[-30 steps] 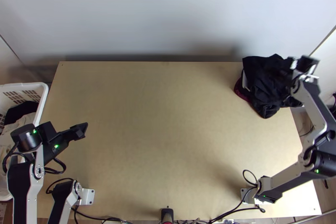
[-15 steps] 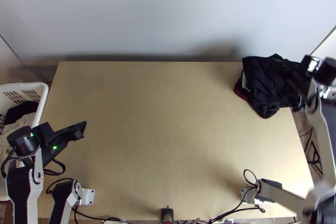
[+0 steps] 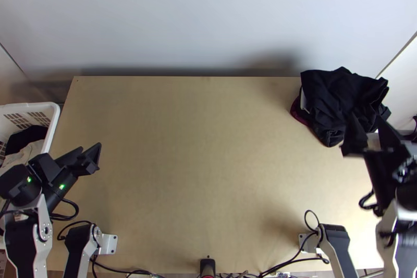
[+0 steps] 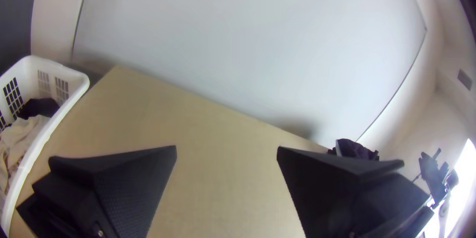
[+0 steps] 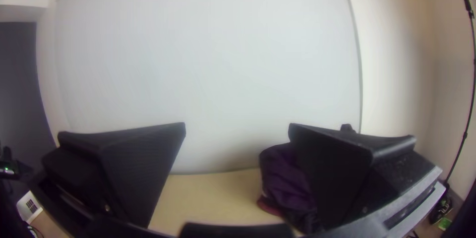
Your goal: Fold the t-shirt
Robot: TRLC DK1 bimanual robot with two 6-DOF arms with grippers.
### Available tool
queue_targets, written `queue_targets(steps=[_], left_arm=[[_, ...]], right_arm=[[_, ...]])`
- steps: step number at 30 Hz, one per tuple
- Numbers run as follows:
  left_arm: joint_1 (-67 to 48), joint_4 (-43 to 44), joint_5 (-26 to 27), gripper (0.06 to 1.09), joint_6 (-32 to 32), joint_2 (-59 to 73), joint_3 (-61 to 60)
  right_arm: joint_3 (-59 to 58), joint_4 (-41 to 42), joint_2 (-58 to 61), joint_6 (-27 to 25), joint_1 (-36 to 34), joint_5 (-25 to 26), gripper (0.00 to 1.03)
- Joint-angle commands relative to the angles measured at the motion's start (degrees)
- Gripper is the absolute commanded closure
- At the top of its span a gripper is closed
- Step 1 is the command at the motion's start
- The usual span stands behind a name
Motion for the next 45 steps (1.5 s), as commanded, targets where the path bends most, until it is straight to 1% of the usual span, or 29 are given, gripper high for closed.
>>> queue_targets(steps=[1,5,8,11,16,18,21,23,25,27,29,32,35,36,38,41,43,45], left_arm=[[0.51,4.77,-2.41,0.1,1.05,-4.05,-1.55],[0.77,10.57,-4.96,0.1,0.88,-5.55,-4.19],[0.69,13.91,-5.22,0.1,0.08,-6.43,-6.3],[0.6,18.39,-5.4,0.1,-0.62,-8.18,-9.28],[0.42,28.32,-7.07,0.1,-0.18,-14.51,-16.75],[-0.02,30.35,-7.07,0.11,0.35,-19.08,-19.74],[-0.63,31.4,-7.07,0.11,2.11,-25.06,-24.58],[-0.81,31.05,-7.07,0.11,2.19,-25.23,-25.81],[-0.81,31.23,-7.07,0.1,2.28,-25.23,-27.13],[-1.16,31.66,-6.98,0.1,1.4,-25.23,-28.8],[-3.53,31.49,-7.07,0.1,0.61,-25.23,-30.2],[-7.58,32.19,-8.82,0.1,1.75,-25.23,-32.84],[-10.04,32.1,-9.0,0.1,3.25,-25.23,-34.86],[-10.83,31.75,-9.0,0.1,3.42,-25.23,-35.21],[-12.06,32.02,-8.91,0.1,2.63,-25.32,-36.0],[-12.06,30.26,-8.12,0.1,2.63,-25.32,-36.35],[-12.15,26.57,-7.15,0.1,3.6,-25.23,-36.88],[-12.23,26.22,-7.33,0.1,3.42,-25.15,-36.97]], right_arm=[[-8.54,0.54,-15.04,-0.1,0.18,5.14,0.06],[-13.99,1.42,-22.08,-0.37,0.0,6.28,0.06],[-17.94,2.12,-27.88,-0.72,-0.52,6.81,0.06],[-19.53,3.26,-28.67,-0.72,-1.75,6.9,0.06],[-25.24,11.53,-28.76,0.42,-1.4,6.81,0.06],[-28.49,13.72,-28.67,0.51,-0.7,6.72,0.06],[-32.53,14.34,-28.76,0.07,3.08,7.07,0.06],[-34.56,14.43,-28.76,-0.01,6.42,8.13,0.06],[-36.58,14.95,-28.76,-0.19,11.08,10.59,0.06],[-37.9,16.27,-28.58,-1.42,17.14,13.84,0.06],[-39.21,17.85,-28.58,-2.74,20.57,15.25,0.06],[-40.44,17.59,-28.58,-4.5,21.27,14.98,0.06],[-41.76,13.64,-28.67,-8.89,22.77,13.49,0.06],[-42.47,12.67,-28.67,-9.59,23.12,13.4,0.06],[-42.73,8.54,-28.67,-9.24,24.17,13.14,0.06],[-42.99,7.4,-28.58,-9.33,25.14,12.08,0.06],[-43.43,6.16,-28.49,-9.07,25.23,11.82,0.06],[-43.52,5.99,-28.4,-8.89,25.49,11.73,0.06]])
